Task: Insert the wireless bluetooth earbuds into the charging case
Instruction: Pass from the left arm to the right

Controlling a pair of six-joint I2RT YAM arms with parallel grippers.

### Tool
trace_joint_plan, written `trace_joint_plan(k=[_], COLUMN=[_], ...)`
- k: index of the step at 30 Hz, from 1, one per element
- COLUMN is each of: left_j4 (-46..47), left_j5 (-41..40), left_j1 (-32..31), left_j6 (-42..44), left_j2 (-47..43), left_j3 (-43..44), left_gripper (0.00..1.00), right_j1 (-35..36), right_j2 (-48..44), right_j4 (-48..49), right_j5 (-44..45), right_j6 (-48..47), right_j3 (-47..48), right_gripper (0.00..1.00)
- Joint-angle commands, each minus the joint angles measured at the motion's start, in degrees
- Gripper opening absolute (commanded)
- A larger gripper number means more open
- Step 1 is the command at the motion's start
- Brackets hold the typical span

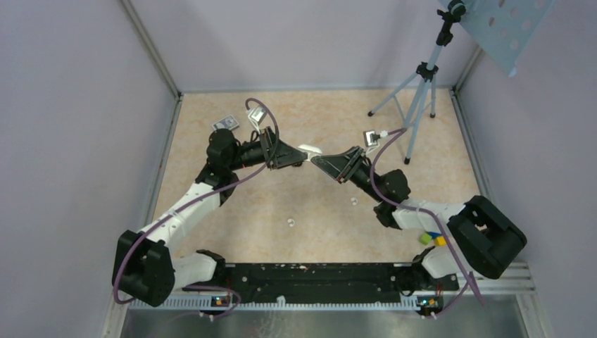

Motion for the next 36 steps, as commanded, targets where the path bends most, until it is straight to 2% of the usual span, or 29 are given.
trace_joint_plan(k=[1,9,12,16,19,26,30,34,36], left_j4=[2.59,2.69,2.32,0.12,-5.85,-17.61,-21.72,-26.56,-31.84], left_j5=[0.23,0.55,0.62,0.50,0.08,0.22,0.94,1.03,1.35], left_j1=[0.22,0.22,0.22,0.23,0.21,0.77,1.84,2.94,3.49], left_j6=[1.91,1.91,1.98,3.55,7.10,14.60,17.87,22.56,26.42], left_j2=[-2.19,-2.12,-2.08,-2.32,-2.44,-2.99,-4.00,-4.95,-5.03], left_j3=[-0.16,-0.08,-0.09,0.45,2.36,6.12,6.62,7.59,8.82], left_gripper=[0.00,0.00,0.00,0.00,0.14,0.55,0.61,0.80,0.88], right_j1=[-0.34,-0.36,-0.37,-0.37,-0.42,-1.01,-1.73,-2.55,-3.28], right_j2=[0.28,0.81,0.82,0.82,0.51,-1.45,-2.76,-3.91,-4.60], right_j4=[5.10,6.52,6.69,5.82,4.86,-0.21,-2.59,-4.11,-6.69], right_j5=[-0.58,-0.43,-0.44,-0.44,-0.31,-0.24,-0.60,-1.86,-3.50], right_j6=[0.56,0.93,0.92,1.38,1.13,-0.36,-0.79,-0.79,-1.15], right_j3=[2.58,2.39,2.33,2.23,2.13,1.90,1.16,0.44,0.65], right_gripper=[0.44,0.33,0.25,0.10,0.00,0.00,0.00,0.00,0.00])
